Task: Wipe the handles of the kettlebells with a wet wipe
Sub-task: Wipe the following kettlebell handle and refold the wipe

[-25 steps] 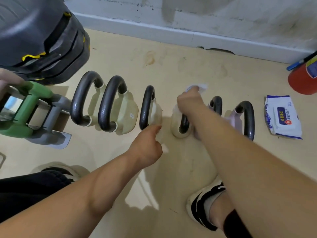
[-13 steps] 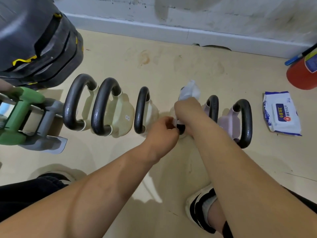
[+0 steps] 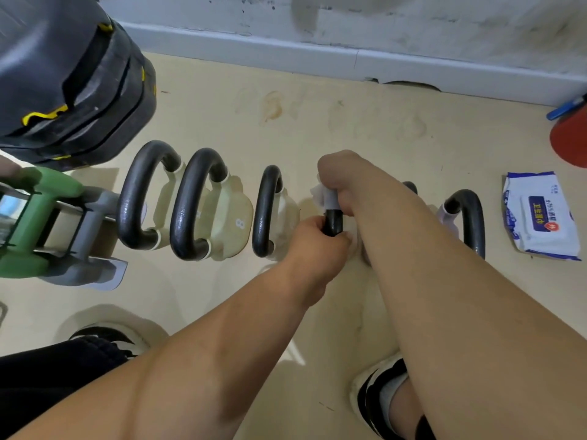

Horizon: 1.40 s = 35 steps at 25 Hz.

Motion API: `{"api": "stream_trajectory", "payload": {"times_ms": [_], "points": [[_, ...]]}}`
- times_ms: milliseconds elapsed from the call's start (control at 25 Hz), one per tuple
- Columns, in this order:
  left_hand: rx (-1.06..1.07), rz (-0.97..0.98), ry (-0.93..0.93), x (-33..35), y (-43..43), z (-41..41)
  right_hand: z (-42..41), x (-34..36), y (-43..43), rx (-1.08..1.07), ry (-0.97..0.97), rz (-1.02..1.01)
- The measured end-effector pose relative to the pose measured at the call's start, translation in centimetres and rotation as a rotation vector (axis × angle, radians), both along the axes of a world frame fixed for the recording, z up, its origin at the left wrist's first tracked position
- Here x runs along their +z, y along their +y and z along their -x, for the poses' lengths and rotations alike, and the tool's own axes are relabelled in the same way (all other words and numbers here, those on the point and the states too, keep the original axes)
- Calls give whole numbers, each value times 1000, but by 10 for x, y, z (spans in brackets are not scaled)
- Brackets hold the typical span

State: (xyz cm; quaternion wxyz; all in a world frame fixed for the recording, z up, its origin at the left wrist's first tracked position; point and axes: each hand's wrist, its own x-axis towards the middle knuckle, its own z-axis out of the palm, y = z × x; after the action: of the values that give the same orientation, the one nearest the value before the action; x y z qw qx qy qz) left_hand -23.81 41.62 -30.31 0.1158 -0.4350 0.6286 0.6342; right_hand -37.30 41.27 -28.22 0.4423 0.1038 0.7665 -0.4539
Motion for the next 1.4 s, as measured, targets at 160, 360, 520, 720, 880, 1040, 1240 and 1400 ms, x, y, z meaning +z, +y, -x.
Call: {"api": "stream_trajectory", "payload": {"times_ms": [160, 360, 520, 720, 880, 1040, 1240, 1400], "points": [[-12, 74, 13, 5, -14, -12, -8, -10, -12, 33, -4, -21], [-84, 158, 35, 11, -24, -25, -16, -9, -8, 37, 11, -19], [-72, 191, 5, 10, -29, -41, -44, -9, 7, -67, 99, 53], [-75, 270, -1, 0, -13, -89, -118, -28, 29, -91, 303, 30], [-66, 211, -10, 1, -6, -108, -156, -42, 48, 141, 504, -87], [46, 197, 62, 10, -13, -107, -135, -8, 61, 60, 483, -119], [368, -228, 134, 35, -16, -78, -99, 59, 63, 278, 334, -131], [388, -657, 227, 46, -34, -67, -108, 88, 53, 609, -2, -129]]}}
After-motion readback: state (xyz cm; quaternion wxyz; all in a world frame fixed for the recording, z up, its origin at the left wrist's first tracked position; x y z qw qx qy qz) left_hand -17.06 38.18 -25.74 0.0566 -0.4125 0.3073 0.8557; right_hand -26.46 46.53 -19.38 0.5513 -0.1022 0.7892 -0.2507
